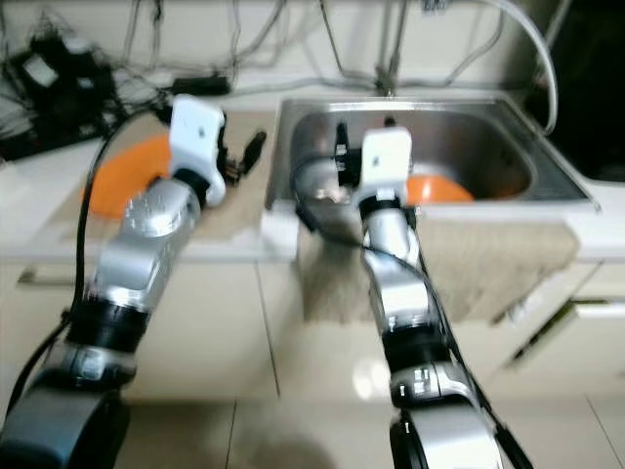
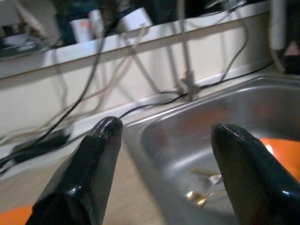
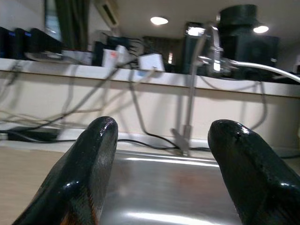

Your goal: Kitchen organization

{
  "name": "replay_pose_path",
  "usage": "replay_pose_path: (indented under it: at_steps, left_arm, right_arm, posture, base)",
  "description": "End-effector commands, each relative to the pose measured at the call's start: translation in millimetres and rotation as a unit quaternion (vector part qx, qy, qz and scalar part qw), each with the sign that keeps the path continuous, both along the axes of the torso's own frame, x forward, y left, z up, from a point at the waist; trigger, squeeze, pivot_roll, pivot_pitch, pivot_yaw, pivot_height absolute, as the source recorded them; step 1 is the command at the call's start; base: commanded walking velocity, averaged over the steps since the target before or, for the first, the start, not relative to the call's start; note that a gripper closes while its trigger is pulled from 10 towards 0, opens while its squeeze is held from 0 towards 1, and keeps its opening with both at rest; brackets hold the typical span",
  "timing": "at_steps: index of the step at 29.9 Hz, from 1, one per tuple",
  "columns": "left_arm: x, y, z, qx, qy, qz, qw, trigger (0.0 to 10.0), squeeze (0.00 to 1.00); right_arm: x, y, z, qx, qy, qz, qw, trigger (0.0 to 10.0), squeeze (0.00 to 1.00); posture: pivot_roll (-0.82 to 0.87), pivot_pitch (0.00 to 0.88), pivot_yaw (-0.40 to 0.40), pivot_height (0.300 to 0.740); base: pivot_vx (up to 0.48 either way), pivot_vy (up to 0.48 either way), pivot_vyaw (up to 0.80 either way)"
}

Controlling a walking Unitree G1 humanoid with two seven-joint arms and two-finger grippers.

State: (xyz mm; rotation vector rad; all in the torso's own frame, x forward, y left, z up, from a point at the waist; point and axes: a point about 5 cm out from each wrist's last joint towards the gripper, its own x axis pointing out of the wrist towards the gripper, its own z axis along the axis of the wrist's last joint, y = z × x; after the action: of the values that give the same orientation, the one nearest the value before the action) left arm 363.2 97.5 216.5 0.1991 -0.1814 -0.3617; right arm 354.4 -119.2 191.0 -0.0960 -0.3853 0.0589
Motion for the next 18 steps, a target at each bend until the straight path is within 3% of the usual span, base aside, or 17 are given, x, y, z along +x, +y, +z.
replay_pose_path:
  at_steps: [1, 14, 18]
  left_arm:
    - [-0.1, -4.7, 4.3, 0.013, -0.009, -0.012, 1.0, 10.0, 0.0]
    - [1.8, -2.5, 3.0, 0.017, -0.004, 0.001, 1.0, 10.0, 0.0]
    - [2.1, -1.8, 4.8, 0.016, -0.008, 0.006, 1.0, 10.0, 0.0]
  right_arm:
    - [0.7, -0.2, 3.0, -0.003, -0.002, -0.001, 1.0, 10.0, 0.0]
    - [1.6, 2.9, 0.4, -0.009, 0.006, 0.007, 1.0, 10.0, 0.0]
    - [1.5, 4.1, -0.9, -0.01, 0.009, 0.01, 1.0, 10.0, 0.0]
  posture:
    - [0.03, 0.0, 0.038, 0.74]
    - [0.03, 0.0, 0.033, 0.74]
    - [0.03, 0.0, 0.032, 0.74]
  base:
    - [0.48, 0.0, 0.0]
    - [0.477, 0.0, 0.0]
    - [0.0, 0.0, 0.0]
